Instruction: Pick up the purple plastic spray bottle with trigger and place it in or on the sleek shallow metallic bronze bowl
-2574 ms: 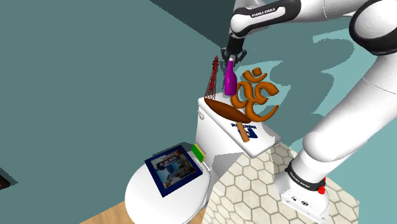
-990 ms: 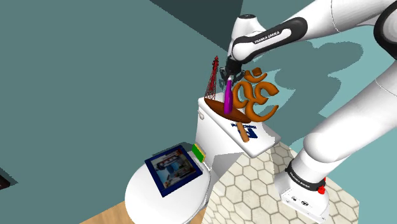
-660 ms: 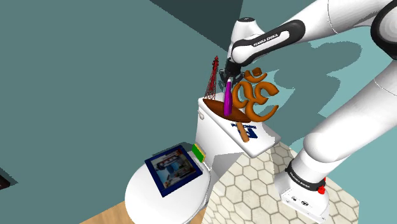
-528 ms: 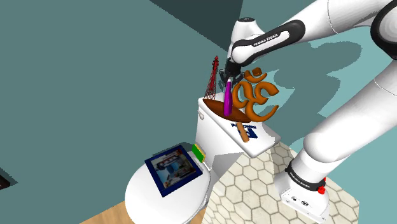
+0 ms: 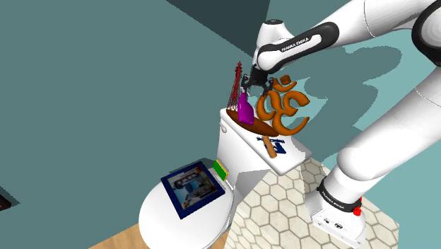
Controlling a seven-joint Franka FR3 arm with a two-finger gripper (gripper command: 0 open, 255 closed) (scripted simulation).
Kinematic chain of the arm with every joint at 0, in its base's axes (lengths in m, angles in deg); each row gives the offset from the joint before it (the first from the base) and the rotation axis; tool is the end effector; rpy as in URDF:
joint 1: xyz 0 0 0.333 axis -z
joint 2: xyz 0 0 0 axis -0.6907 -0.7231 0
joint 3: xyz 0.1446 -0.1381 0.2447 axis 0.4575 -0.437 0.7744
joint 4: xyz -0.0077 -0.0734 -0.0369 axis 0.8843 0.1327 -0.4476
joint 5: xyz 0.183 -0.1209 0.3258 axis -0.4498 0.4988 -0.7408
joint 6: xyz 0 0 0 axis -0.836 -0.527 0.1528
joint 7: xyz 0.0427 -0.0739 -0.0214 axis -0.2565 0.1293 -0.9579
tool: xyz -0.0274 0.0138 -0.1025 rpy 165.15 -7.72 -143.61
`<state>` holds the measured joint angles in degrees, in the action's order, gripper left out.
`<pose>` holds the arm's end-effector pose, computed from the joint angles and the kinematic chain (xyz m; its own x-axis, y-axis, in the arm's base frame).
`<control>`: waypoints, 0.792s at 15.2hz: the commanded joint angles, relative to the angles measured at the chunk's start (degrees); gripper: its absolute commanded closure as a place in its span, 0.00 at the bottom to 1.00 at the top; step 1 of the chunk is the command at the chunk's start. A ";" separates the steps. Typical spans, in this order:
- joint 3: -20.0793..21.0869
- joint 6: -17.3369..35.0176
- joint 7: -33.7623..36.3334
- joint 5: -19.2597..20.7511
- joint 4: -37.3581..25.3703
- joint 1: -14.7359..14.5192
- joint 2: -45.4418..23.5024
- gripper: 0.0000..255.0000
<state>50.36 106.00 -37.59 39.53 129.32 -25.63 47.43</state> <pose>0.4874 -0.1129 0.4099 0.5768 -0.7897 0.2092 -0.8096 -0.5868 0.0172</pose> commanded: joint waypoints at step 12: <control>0.36 -7.26 -0.93 -1.49 -3.05 -0.67 4.23 0.00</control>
